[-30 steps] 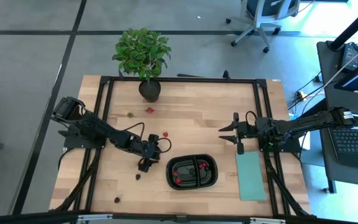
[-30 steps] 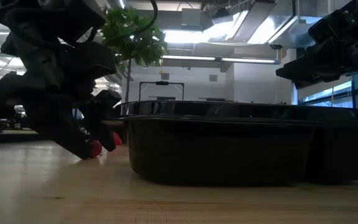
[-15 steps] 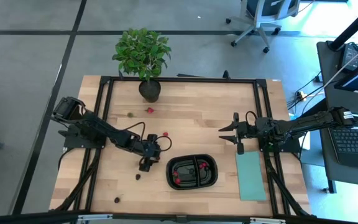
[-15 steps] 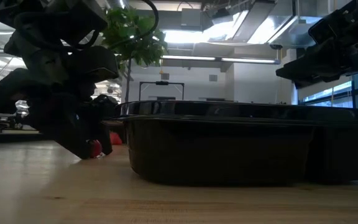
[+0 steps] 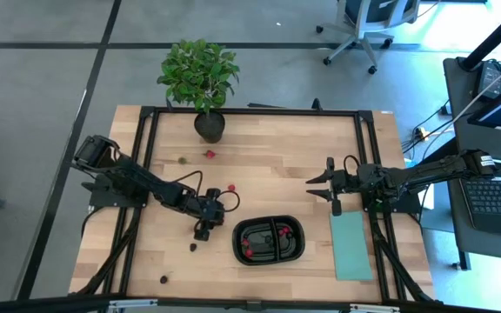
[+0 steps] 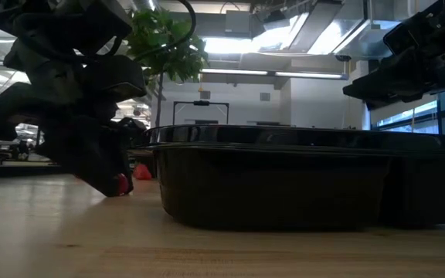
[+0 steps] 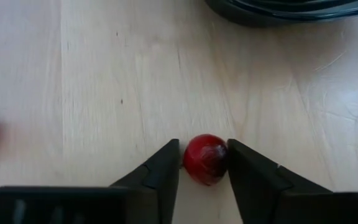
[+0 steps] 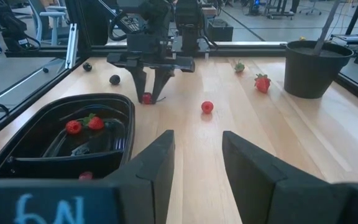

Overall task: Pick and placing Produce into tupperware
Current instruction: Put the red cherry into the right side of the black container, then put the raspberry into the left side of the black container

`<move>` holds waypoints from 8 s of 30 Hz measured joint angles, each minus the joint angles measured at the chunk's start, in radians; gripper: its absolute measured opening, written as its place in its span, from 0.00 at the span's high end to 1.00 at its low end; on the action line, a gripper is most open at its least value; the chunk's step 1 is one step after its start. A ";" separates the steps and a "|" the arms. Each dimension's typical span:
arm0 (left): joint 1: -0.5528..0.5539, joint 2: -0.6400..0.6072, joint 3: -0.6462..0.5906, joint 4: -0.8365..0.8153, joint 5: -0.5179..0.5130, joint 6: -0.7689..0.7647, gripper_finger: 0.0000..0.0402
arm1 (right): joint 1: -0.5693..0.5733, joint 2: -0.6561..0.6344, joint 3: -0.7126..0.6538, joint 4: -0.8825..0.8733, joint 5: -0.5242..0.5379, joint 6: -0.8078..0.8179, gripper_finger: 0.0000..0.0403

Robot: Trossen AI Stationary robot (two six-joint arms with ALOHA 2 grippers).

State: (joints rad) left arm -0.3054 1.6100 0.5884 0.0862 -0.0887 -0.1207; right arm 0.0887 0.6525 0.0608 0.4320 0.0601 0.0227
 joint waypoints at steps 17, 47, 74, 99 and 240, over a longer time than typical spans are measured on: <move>0.085 -0.073 0.308 -0.298 0.088 0.029 0.79 | 0.000 0.006 0.000 -0.010 0.000 0.025 0.66; 0.145 0.420 1.100 -0.527 0.127 0.368 0.79 | 0.000 0.008 0.000 -0.059 0.000 0.026 0.66; 0.097 0.612 1.110 -0.426 0.179 0.359 0.79 | 0.000 0.022 0.000 -0.134 0.000 0.089 0.66; 0.100 0.618 1.110 -0.414 0.177 0.360 0.78 | 0.000 0.022 0.000 -0.148 -0.001 0.100 0.66; 0.175 0.128 0.888 -0.734 0.136 0.218 0.75 | -0.002 0.041 0.002 -0.155 0.000 0.078 0.66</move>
State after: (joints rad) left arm -0.1299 1.7382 1.4767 -0.6482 0.0477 0.0969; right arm 0.0872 0.6937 0.0624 0.2768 0.0605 0.1005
